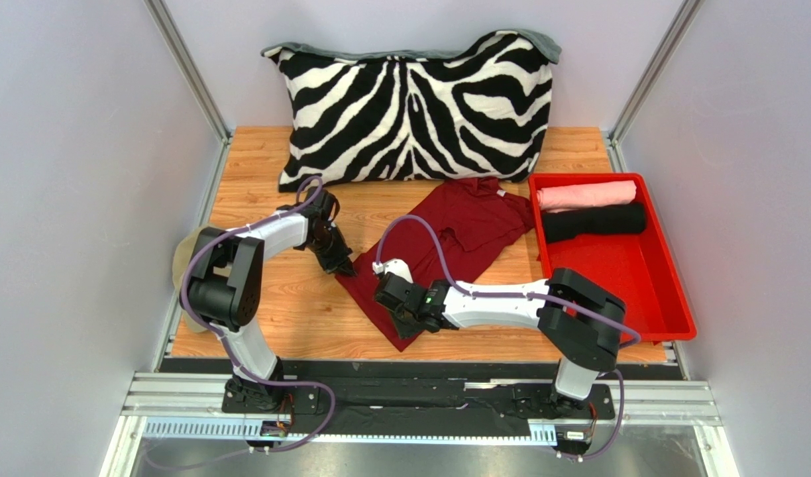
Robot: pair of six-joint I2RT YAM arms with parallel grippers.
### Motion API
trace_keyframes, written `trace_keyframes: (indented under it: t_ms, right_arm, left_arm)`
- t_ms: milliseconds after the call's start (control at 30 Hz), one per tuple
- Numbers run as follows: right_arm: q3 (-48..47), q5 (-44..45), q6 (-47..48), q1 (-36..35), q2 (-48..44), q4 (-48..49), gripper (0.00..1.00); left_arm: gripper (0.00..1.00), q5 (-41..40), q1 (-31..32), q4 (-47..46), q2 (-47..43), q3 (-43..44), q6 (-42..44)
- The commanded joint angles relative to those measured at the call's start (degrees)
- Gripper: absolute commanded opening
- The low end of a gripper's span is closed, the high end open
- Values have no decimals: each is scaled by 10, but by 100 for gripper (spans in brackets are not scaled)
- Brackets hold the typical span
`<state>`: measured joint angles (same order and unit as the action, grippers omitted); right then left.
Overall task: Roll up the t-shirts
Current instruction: Roll the T-shirt to the center of the board.
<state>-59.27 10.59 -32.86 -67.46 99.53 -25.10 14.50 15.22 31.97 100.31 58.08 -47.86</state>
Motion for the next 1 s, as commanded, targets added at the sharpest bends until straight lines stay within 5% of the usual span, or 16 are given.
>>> trace_keyframes:
  t_ms: [0,567,767,967]
  right_arm:
    - [34,-4,-23,-7,12,-7,21]
    - [76,34,-38,-29,-40,8,23]
    - [74,37,-36,-29,-69,-14,24]
    - [50,48,-33,-37,-103,-56,25]
  left_arm:
    - [0,-34,-4,-9,19,11,5]
    - [0,-26,-5,-3,17,29,15]
    - [36,-14,-16,11,-72,5,15]
    - [47,2,-72,-6,-199,-109,-7]
